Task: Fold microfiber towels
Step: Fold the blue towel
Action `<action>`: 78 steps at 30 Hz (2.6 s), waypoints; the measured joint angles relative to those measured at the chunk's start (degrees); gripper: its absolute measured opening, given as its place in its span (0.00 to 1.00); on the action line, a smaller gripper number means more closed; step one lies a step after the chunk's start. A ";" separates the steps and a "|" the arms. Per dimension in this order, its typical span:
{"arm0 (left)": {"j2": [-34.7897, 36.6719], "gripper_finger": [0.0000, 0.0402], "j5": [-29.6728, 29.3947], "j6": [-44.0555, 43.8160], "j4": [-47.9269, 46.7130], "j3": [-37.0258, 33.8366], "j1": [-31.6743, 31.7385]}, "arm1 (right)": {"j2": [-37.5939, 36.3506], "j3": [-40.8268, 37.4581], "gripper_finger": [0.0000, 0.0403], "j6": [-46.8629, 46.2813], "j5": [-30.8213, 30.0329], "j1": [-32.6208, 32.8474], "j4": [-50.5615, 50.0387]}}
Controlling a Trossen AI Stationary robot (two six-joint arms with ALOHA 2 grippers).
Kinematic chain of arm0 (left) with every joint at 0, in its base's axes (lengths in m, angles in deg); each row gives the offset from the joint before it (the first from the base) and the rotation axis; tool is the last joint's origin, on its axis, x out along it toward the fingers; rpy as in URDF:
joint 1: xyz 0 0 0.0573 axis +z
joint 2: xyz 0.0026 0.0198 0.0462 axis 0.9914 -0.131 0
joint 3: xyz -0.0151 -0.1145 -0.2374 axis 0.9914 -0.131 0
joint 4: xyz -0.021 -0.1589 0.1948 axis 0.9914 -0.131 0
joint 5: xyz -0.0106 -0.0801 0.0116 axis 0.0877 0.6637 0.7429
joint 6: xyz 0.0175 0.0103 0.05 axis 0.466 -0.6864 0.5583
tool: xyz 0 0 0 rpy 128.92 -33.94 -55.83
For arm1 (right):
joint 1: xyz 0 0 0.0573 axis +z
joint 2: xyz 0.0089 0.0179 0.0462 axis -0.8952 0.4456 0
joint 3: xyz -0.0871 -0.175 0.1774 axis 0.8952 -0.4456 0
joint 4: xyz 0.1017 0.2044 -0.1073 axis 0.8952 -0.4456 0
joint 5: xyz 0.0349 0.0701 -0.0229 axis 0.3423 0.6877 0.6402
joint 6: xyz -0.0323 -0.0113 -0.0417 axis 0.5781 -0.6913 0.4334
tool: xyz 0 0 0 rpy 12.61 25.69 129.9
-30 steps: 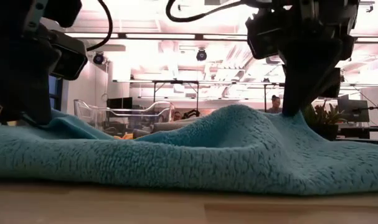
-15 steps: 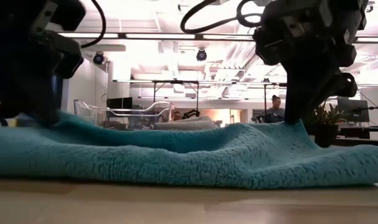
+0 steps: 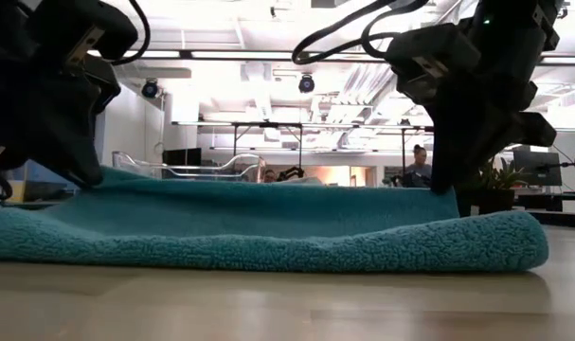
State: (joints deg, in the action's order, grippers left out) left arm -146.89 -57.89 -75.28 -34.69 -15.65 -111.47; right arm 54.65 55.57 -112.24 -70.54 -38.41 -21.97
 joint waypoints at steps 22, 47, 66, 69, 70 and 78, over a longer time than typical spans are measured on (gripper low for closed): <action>0.00 0.20 1.06 1.56 -2.68 0.00 0.19 | 0.00 0.00 0.38 0.58 -0.88 -0.08 1.04; 23.78 0.45 -3.12 48.45 9.70 -4.15 -0.65 | -10.70 -3.93 0.51 -5.73 -4.87 5.39 1.39; 30.46 0.45 -5.78 60.01 44.85 -20.83 -8.31 | -1.20 -5.79 0.51 -25.09 8.36 2.70 12.43; 34.32 0.45 -5.88 62.32 39.86 -20.83 -8.26 | 1.29 -3.76 0.51 -25.07 9.54 1.59 11.40; 35.98 0.45 -6.06 63.03 37.91 -20.83 -8.26 | 2.17 -2.83 0.51 -25.05 9.95 1.23 11.16; 47.45 0.45 -8.41 66.33 23.41 -20.81 -8.22 | 9.87 4.40 0.51 -28.08 12.20 -0.48 3.38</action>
State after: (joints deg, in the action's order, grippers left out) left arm -99.44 -66.30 -8.95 -11.28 -36.46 -119.69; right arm 64.52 59.97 -140.33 -58.34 -38.89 -18.59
